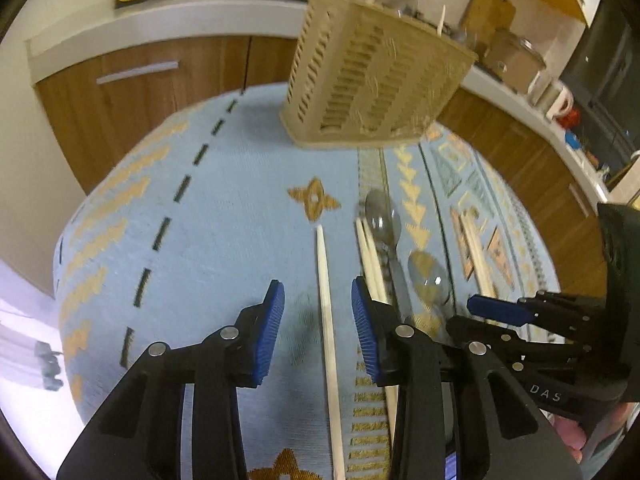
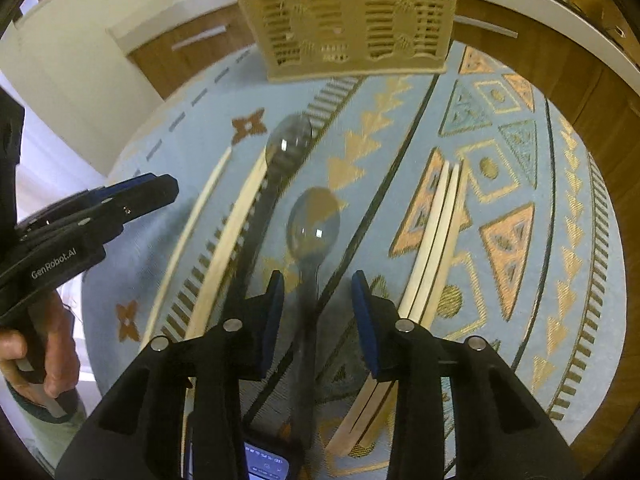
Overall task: Organize utensils
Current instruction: 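Grasp a wooden chopstick with the left tool while the right tool grasps a clear spoon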
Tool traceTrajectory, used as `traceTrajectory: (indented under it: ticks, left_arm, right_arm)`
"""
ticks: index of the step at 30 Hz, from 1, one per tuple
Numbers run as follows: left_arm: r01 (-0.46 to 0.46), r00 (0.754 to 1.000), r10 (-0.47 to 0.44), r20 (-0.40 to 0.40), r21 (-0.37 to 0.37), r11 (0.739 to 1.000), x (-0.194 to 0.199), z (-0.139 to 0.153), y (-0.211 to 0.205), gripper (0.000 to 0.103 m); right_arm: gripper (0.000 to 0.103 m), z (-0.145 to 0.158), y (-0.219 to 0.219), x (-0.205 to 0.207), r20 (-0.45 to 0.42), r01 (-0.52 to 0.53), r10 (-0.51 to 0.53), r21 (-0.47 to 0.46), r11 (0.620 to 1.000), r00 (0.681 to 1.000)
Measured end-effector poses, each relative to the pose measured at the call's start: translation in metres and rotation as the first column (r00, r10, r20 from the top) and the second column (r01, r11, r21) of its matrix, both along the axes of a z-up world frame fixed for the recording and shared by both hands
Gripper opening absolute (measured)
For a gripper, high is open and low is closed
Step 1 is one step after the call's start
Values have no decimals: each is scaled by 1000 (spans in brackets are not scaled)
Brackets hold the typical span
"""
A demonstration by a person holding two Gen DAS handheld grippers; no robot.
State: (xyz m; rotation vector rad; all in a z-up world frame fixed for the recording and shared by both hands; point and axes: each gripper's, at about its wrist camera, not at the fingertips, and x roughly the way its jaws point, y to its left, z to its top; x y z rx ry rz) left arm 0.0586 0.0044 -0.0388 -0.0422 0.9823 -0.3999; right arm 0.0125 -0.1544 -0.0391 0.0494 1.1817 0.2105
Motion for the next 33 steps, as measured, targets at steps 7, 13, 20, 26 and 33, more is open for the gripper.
traceTrajectory:
  ticks: [7,13,20,26,33]
  left_arm:
    - [28,999,-25,-36,102,994,1,-14,-18,32]
    - [44,999,-38,-31,227,973,2,-15,-35,29]
    - [24,1000,-21,-14,285,958,0,-15,-39,20]
    - [35,999,-36,-3,326,945,-1,-15,-43,20]
    - [24,1000,-24,-4,287,958,1,-14,-37,14]
  right_arm:
    - [25,-7,19,1,26,-34,38,-145,989,999]
    - [12,-7,22,-1,12,-50,53,-154,987,999]
    - [10,-5,9,-9,18,-34,37,-134,990,999]
    - [10,-2,-4,-10,39,-14,15,-45,999,999]
    - [10,10,-4,-17,109,-53,52,3,999,993]
